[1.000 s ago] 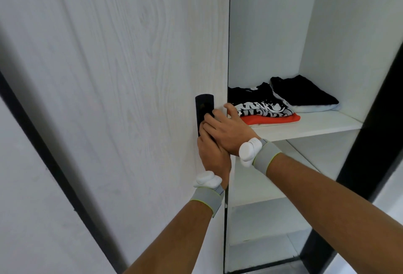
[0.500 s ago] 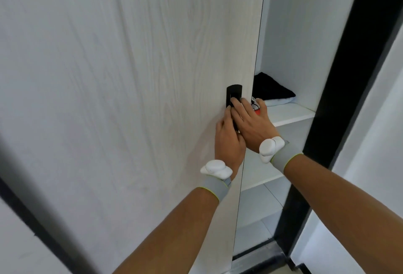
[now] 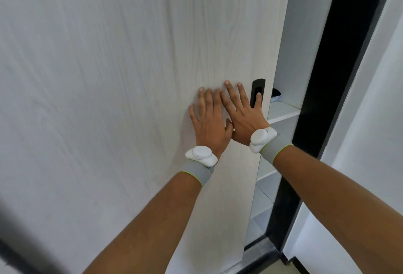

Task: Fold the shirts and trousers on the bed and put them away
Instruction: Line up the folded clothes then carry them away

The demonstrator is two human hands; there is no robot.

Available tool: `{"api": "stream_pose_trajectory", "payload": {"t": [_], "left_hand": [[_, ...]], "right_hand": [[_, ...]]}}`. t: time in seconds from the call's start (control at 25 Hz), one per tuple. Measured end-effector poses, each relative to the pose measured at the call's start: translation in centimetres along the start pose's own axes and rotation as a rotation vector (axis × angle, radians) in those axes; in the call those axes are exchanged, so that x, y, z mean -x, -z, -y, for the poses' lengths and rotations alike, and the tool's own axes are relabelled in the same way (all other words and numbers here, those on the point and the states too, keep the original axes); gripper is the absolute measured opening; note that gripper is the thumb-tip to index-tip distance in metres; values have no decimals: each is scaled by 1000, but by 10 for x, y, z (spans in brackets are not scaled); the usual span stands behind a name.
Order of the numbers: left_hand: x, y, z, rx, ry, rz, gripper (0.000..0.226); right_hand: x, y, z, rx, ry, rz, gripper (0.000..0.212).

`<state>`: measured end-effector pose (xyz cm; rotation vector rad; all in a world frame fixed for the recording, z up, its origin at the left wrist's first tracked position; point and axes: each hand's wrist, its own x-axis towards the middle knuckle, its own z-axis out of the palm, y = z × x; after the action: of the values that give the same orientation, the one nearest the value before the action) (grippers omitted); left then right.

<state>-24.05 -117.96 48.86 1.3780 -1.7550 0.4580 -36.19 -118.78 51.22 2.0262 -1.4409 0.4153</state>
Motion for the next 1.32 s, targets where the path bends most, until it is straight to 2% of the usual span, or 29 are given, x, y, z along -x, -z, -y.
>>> {"api": "stream_pose_trajectory", "payload": {"t": [0.2, 0.36, 0.64, 0.72, 0.8, 0.96, 1.08, 1.2, 1.32], "left_hand": [[-6, -30, -13, -187, -66, 20, 81], [-16, -55, -41, -220, -35, 1, 81], [-34, -87, -86, -239, -94, 97, 73], [-39, -92, -99, -188, -137, 137, 69], [-43, -93, -107, -122, -198, 108, 64], [-42, -90, -112, 246, -354, -123, 55], [-43, -77, -111, 419, -346, -265, 39], [-54, -71, -120, 501, -366, -233, 31], [-61, -79, -130, 550, -429, -91, 32]], "right_hand": [[0, -25, -14, -117, -124, 65, 84], [-1, -40, -44, -77, -142, 61, 86], [5, -55, -97, -94, -213, 115, 88], [8, -55, -110, -109, -220, 137, 86], [12, -55, -122, -120, -224, 110, 83], [20, -54, -137, -112, -139, -18, 69], [20, -55, -134, -105, -10, -118, 62], [22, -54, -131, -27, 15, -157, 57], [29, -55, -138, 108, 12, -87, 52]]}}
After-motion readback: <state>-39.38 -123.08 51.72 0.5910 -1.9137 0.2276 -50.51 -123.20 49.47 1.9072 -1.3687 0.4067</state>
